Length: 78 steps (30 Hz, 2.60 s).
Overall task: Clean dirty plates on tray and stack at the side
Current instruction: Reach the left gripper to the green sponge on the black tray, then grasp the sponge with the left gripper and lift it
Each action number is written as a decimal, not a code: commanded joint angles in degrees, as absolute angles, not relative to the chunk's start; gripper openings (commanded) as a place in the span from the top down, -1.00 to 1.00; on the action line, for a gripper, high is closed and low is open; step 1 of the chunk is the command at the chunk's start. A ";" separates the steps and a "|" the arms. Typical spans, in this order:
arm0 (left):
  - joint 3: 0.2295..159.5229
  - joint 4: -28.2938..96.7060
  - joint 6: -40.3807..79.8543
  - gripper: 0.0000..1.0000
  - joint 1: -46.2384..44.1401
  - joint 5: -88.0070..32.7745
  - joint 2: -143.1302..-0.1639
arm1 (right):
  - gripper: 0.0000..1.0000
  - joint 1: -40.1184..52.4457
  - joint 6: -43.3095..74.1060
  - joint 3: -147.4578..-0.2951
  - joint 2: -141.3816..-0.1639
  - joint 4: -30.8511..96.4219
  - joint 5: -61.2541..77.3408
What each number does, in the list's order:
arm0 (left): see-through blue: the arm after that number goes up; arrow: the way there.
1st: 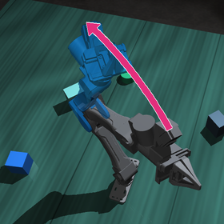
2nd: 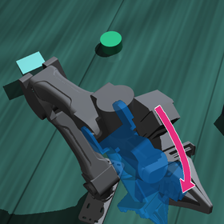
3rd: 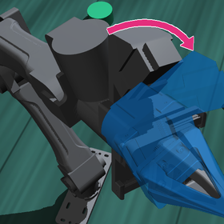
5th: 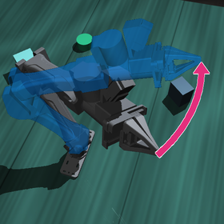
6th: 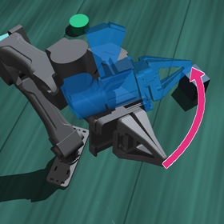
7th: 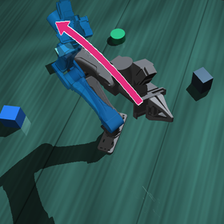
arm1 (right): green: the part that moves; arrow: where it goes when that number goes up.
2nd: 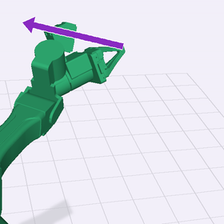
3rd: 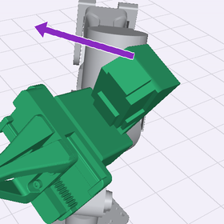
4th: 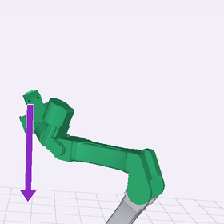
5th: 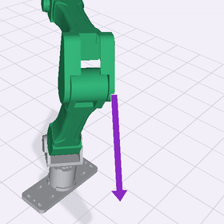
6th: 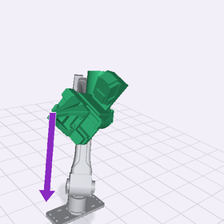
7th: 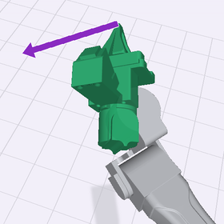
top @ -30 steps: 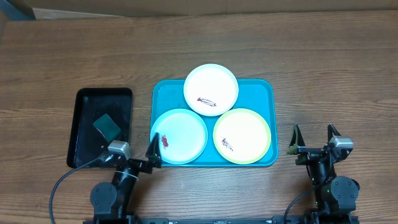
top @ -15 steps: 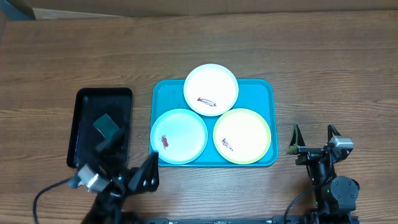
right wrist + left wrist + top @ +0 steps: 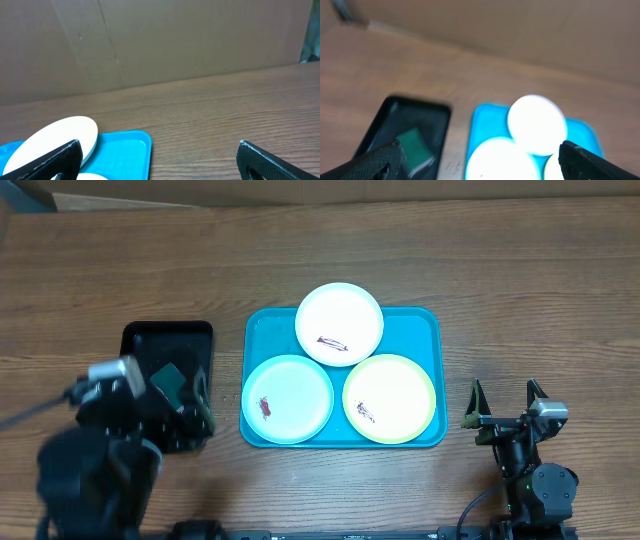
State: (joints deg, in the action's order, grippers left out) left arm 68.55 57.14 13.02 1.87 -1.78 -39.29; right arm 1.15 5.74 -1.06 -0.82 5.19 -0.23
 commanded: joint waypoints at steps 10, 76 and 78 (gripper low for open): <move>71.53 59.59 16.86 -1.00 14.72 4.21 -61.12 | -1.00 0.99 5.32 -0.47 -0.30 4.84 -0.14; 71.53 51.81 16.75 -1.00 21.02 0.67 -114.85 | -1.00 0.99 5.32 -0.47 -0.30 4.84 -0.14; 71.53 51.75 16.73 -1.00 21.02 0.60 -114.85 | -1.00 0.99 5.32 -0.47 -0.30 4.84 -0.14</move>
State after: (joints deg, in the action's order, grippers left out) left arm 72.16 52.38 16.75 20.69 -0.86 -112.42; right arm 1.17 5.72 -1.06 -0.82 5.15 -0.23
